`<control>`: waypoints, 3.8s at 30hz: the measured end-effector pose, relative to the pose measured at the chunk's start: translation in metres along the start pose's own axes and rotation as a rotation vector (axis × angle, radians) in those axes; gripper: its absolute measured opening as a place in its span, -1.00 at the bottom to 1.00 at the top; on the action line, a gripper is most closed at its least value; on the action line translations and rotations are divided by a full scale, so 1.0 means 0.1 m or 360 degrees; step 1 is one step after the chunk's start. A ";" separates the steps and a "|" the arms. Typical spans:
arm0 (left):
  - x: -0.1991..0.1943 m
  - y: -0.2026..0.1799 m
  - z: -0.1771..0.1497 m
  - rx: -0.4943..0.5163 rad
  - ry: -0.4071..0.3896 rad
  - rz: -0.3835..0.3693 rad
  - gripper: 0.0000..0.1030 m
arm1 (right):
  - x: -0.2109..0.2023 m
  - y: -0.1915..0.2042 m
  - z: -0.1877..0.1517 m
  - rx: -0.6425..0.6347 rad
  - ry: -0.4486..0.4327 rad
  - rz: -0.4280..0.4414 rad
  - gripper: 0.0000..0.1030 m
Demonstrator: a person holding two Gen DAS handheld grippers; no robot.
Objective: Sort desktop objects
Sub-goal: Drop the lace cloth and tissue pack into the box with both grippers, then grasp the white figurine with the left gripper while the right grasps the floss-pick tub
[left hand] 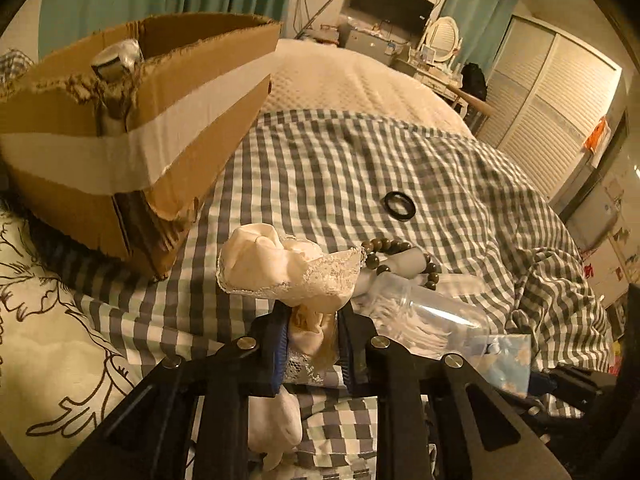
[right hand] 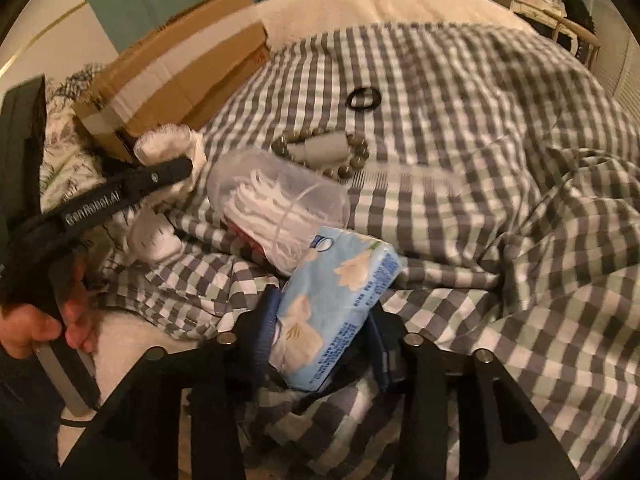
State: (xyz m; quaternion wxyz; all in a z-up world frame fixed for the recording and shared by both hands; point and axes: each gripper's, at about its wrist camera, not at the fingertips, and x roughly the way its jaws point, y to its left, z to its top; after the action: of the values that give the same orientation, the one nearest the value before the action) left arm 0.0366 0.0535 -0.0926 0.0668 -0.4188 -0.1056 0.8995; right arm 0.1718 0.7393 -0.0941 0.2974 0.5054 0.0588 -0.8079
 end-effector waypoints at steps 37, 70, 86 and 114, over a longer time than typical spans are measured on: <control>-0.53 1.33 1.37 -0.0205 -0.0414 0.0204 -0.32 | 0.05 1.87 2.21 -0.0440 -0.0432 0.0423 -0.29; -0.07 0.00 -0.23 0.0167 0.0276 0.0344 0.78 | 0.44 0.20 0.51 -0.0249 -0.0037 0.0145 0.56; 0.00 0.04 -0.34 0.0150 0.0400 0.0393 0.25 | 0.23 0.12 0.28 -0.0176 -0.0165 0.0100 0.34; -0.31 -0.24 0.04 0.0112 0.0137 -0.0032 0.19 | -0.29 -0.21 0.32 0.0034 -0.0433 0.0135 0.23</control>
State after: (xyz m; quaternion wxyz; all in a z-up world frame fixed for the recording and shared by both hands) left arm 0.0543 0.0699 -0.0614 0.0950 -0.4533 -0.0752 0.8831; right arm 0.1445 0.7564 -0.0585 0.3310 0.3963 -0.0121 -0.8563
